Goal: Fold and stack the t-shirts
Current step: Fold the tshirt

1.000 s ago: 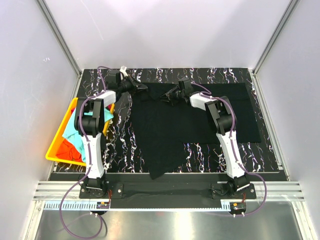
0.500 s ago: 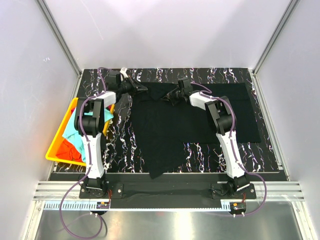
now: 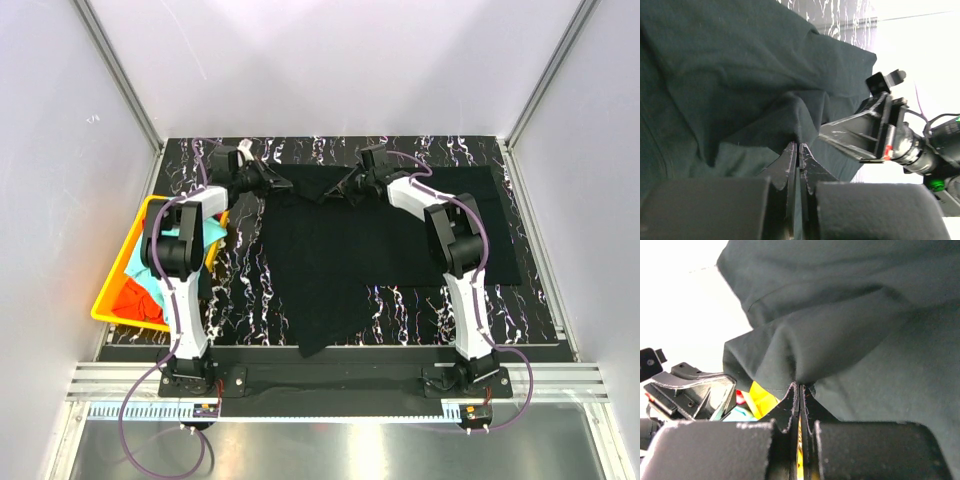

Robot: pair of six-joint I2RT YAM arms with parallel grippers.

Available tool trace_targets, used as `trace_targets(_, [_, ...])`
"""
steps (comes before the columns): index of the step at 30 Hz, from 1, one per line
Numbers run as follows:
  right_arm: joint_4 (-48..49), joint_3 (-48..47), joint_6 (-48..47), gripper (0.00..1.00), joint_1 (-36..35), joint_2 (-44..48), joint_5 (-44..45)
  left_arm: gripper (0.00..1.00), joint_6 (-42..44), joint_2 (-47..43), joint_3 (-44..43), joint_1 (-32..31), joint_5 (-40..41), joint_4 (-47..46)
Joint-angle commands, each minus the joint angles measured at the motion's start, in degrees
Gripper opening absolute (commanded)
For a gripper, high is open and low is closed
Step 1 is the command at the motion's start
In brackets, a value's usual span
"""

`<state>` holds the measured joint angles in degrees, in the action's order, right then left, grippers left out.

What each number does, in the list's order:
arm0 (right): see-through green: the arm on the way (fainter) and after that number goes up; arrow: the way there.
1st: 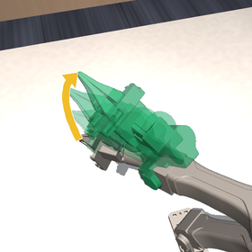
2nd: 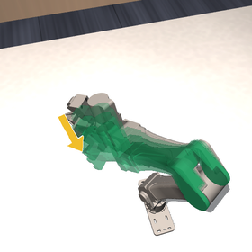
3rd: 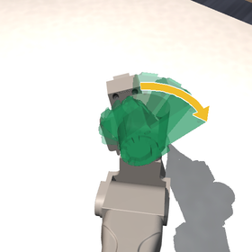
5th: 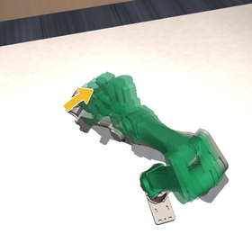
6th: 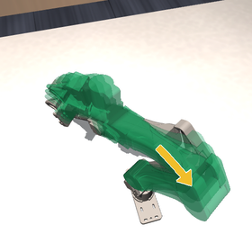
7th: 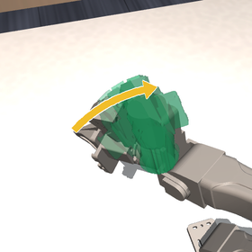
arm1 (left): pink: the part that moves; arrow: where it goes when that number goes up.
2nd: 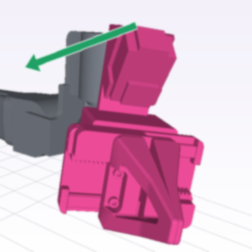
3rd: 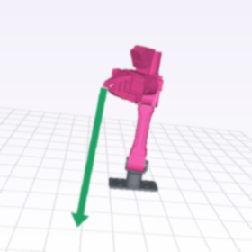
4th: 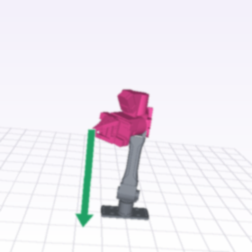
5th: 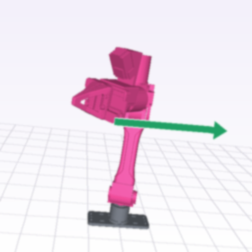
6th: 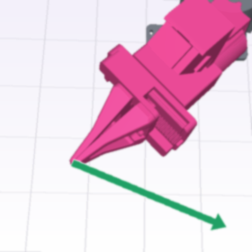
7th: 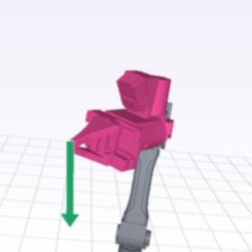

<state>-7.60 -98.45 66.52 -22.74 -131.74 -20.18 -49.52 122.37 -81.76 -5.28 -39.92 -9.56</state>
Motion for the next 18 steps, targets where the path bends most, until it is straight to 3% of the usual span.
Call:
trace_targets(1, [-1.6, 1.9, -3.7, 0.00, -0.3, 5.4, -0.7, 0.03, 1.0, -5.6, 2.0, 0.2, -1.7, -0.9])
trace_targets(18, [-8.7, 9.5, -15.9, 0.00, 2.1, 12.2, -4.4, 0.03, 3.0, -16.2, 16.0, -2.8, -0.9, 5.7])
